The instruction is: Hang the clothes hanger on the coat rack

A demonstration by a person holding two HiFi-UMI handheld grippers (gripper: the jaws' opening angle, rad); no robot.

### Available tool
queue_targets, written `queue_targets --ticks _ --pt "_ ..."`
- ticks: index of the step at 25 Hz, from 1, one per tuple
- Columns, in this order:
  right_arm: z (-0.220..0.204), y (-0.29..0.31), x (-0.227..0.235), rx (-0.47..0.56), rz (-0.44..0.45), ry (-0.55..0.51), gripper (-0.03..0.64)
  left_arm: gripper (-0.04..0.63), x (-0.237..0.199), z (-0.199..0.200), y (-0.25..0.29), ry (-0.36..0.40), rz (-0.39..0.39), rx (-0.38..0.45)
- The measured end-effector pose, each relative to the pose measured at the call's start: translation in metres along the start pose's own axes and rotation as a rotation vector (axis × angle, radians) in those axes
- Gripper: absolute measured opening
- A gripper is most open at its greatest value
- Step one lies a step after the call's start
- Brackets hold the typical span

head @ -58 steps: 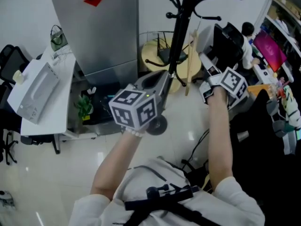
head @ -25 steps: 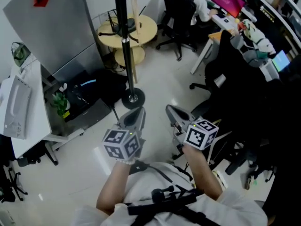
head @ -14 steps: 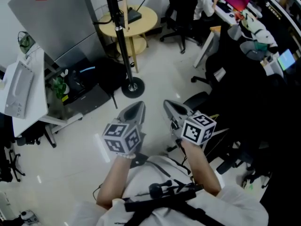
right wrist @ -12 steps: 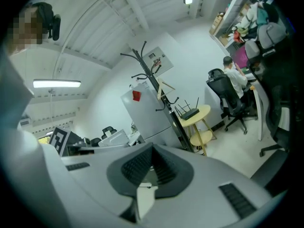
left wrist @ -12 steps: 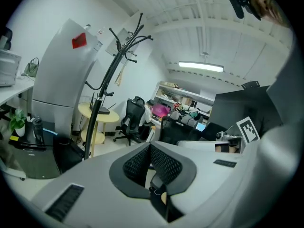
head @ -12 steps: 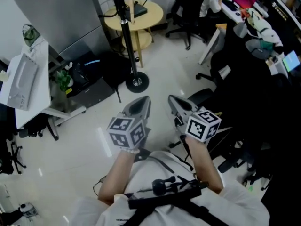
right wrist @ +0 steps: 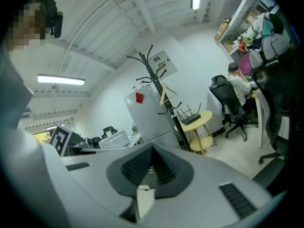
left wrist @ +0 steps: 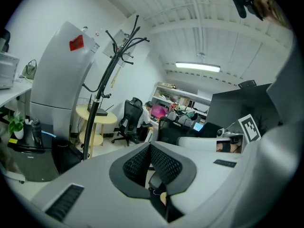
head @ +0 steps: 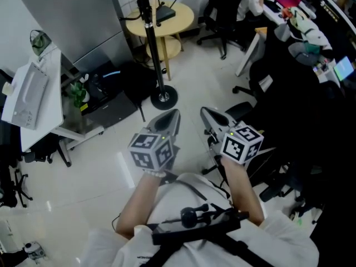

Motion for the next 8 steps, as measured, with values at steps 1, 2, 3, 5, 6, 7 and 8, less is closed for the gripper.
queue_targets --ticks 1,2,3,5,6,7,8 --pt "0.0 0.0 -0.002 0.002 -0.001 -0.001 -0.005 -0.003 0.0 0.0 -0.001 0.001 -0.004 -0.001" --pt "0.001 0.0 -0.003 0.004 -0.003 -0.001 -0.005 -0.003 0.0 0.001 -0.001 0.001 -0.008 -0.003" --pt "0.001 0.0 -0.005 0.006 -0.004 -0.002 -0.005 -0.003 0.0 0.001 -0.002 0.001 -0.011 -0.006" --pt "0.001 0.0 -0.009 0.006 -0.006 -0.007 -0.005 -0.003 -0.001 0.001 -0.004 0.0 -0.015 -0.009" --pt "0.001 0.001 -0.011 0.006 -0.007 -0.008 -0.005 -0.003 -0.002 0.001 -0.006 -0.001 -0.017 -0.01" --pt "0.001 0.001 -0.012 0.006 -0.007 -0.01 -0.005 -0.003 -0.002 0.001 -0.007 -0.001 -0.018 -0.01" --pt "0.001 0.001 -0.014 0.007 -0.007 -0.011 -0.005 -0.003 -0.002 0.002 -0.009 -0.002 -0.019 -0.01"
Point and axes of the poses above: the fingertips, and each gripper's own axes: y forward along the fingers, x to its right, z out of its top, the point moved 2 cm from there along -y, backward along the fingers, and after that the axes turned 14 degrees about -y, right-handed, at the moved point
